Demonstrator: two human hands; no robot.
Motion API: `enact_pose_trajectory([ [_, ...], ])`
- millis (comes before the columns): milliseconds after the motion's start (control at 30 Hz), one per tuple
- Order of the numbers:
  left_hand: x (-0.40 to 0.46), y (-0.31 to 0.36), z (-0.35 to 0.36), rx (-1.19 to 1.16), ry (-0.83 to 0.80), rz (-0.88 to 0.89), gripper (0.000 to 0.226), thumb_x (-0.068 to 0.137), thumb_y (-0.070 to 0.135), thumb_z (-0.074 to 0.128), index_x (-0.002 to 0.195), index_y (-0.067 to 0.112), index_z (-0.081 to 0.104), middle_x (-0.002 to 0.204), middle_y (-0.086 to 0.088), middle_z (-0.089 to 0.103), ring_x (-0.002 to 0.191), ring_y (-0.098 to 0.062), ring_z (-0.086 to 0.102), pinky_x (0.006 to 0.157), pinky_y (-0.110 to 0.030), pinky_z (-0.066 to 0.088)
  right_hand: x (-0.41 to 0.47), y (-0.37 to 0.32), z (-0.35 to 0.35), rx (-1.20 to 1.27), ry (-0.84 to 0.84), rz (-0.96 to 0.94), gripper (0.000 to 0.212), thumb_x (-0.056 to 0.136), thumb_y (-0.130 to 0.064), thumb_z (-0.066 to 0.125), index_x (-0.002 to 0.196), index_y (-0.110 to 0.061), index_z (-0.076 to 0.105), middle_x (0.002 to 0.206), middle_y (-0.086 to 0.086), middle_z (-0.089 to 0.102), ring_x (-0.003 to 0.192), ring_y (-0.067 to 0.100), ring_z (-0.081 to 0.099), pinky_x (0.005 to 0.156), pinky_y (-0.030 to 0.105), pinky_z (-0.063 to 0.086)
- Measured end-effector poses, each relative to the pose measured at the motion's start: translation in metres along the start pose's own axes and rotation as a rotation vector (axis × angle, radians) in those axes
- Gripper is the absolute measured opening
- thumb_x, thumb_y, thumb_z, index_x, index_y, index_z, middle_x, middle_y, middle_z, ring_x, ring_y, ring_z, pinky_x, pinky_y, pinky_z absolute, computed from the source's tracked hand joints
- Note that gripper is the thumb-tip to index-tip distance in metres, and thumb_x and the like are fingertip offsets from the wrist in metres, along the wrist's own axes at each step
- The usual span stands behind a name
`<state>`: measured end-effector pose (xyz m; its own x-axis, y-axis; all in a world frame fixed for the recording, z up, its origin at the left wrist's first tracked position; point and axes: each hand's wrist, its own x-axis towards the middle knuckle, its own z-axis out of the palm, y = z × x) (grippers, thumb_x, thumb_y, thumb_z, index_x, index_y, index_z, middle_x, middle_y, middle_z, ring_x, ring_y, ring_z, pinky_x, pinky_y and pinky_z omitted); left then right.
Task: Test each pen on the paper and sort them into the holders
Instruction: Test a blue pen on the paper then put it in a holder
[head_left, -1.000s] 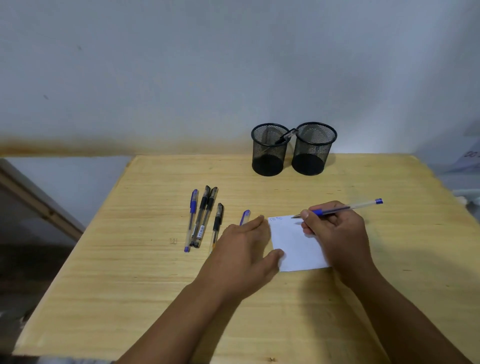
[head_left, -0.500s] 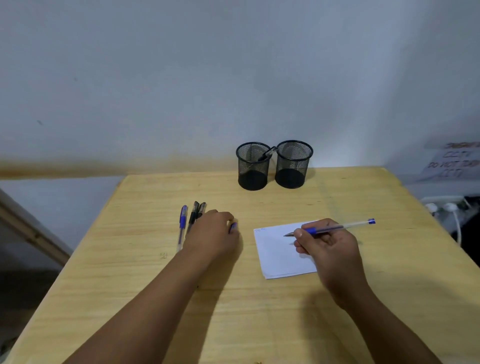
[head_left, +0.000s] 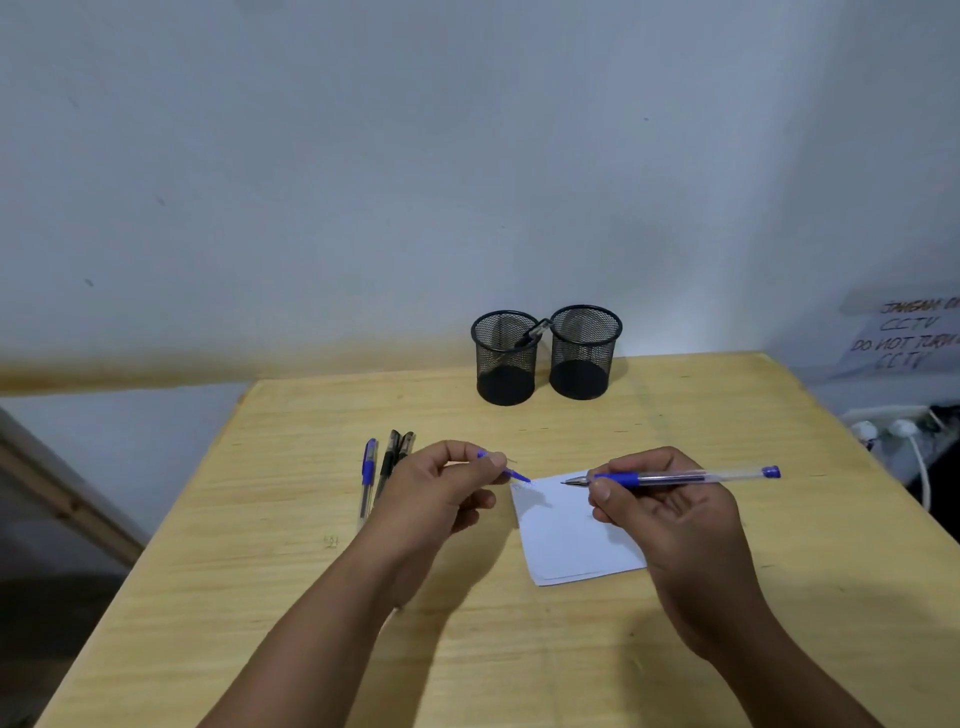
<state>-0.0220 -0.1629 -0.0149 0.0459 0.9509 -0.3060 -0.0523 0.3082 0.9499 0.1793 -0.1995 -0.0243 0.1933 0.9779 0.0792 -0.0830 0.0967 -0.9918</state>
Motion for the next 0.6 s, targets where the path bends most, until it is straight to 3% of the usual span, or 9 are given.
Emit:
enact_pose_trajectory([
  [200,-0.016,-0.001,0.004,-0.21,-0.072,-0.014,0.023,0.073,0.026,0.075,0.089,0.011,0.064,0.088,-0.009,0.073,0.064,-0.011,0.056,0.064,-0.023,0.048,-0.004,-0.009,0.007,0.018,-0.052,-0.077,0.013,0.078,0.005,0.074,0.086,-0.004,0.069,0.082,0.006,0.076,0.077,0.02,0.073,0.065,0.021,0.056],
  [400,-0.024,0.0,0.008,-0.219,-0.121,-0.008,0.024,0.071,0.023,0.076,0.088,0.011,0.065,0.087,-0.011,0.072,0.064,-0.011,0.057,0.065,-0.023,0.049,-0.004,-0.006,0.013,-0.043,-0.064,-0.099,0.014,0.078,0.002,0.075,0.086,-0.009,0.07,0.084,0.004,0.077,0.08,0.019,0.073,0.069,0.024,0.058],
  [600,-0.029,-0.003,0.013,-0.183,-0.149,-0.003,0.038,0.069,0.023,0.077,0.101,0.007,0.066,0.09,-0.015,0.073,0.066,-0.014,0.058,0.07,-0.026,0.049,-0.008,0.0,0.018,0.0,-0.087,-0.075,0.011,0.077,0.003,0.075,0.085,-0.004,0.071,0.083,0.008,0.076,0.078,0.019,0.073,0.07,0.022,0.055],
])
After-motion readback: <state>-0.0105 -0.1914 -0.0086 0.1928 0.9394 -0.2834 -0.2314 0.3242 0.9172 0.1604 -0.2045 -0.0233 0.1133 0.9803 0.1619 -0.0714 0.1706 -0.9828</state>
